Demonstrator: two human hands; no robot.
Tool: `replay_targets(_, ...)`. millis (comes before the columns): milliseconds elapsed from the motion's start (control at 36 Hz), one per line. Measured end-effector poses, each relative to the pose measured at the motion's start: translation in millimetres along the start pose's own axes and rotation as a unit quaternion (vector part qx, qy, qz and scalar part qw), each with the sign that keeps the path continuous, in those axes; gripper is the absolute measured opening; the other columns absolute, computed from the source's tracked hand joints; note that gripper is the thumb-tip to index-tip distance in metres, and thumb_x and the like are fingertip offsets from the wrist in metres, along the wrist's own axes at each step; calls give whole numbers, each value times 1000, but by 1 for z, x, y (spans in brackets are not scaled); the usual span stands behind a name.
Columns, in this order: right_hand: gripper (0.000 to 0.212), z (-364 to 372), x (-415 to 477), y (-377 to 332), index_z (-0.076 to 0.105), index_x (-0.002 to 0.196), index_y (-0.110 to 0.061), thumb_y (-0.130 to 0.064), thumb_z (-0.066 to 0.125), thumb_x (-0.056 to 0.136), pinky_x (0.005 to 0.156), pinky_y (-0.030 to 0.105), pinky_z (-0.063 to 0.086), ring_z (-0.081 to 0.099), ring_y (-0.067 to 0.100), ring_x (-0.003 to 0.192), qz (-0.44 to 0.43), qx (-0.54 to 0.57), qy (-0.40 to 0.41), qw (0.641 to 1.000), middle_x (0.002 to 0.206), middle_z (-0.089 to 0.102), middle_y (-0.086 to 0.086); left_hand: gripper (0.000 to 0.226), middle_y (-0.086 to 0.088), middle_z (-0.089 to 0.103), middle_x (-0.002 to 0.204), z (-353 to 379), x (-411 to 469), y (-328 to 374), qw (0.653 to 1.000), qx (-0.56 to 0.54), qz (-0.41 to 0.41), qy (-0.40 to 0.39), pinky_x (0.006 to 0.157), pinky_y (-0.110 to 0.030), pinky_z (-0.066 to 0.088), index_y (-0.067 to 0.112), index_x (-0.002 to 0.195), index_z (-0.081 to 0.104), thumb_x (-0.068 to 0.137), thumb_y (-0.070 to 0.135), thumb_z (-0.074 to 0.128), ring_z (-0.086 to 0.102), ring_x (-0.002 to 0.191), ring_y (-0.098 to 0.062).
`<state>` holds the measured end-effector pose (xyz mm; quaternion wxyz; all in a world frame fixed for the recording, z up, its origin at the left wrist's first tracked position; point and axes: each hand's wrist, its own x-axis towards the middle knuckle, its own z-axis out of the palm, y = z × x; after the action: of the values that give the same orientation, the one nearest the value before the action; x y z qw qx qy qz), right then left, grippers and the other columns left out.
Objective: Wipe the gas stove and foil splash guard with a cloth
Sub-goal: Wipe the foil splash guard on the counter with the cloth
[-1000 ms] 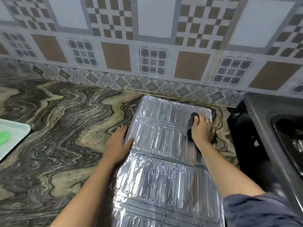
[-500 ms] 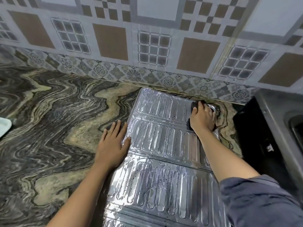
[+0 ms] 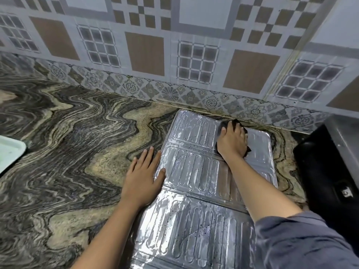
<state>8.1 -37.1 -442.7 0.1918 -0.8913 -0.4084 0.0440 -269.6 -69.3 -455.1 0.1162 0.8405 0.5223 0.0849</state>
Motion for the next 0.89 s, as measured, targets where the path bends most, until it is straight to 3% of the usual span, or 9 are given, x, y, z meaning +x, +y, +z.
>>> replay_targets(250,49,14,-3,-38,22,147,-15,-32,22,100,119,38,5,11,26,145,-42,3,-31,999,156,16,10,68,9,-15,155,-1,0,0,1000,-5,-4,-7,117,-31,-9,33,147,-7,85,61,-2,-17,142,-7)
replay_targets(556,47,36,-2,-91,24,146,-19,-32,23,100,119,39,8,17,26,144,-166,-5,-66,984,156,20,8,67,9,-14,155,-4,-1,4,1000,-19,-16,-7,118,-32,-9,30,147,-7,86,57,0,-17,142,-6)
replay_targets(889,44,36,-2,-103,32,143,-26,-34,28,100,115,37,19,24,21,141,-378,-16,-152,913,153,29,-1,61,10,-16,154,-3,-1,5,1000,-20,-23,-1,119,-33,-9,31,145,-11,91,53,6,-18,142,-5)
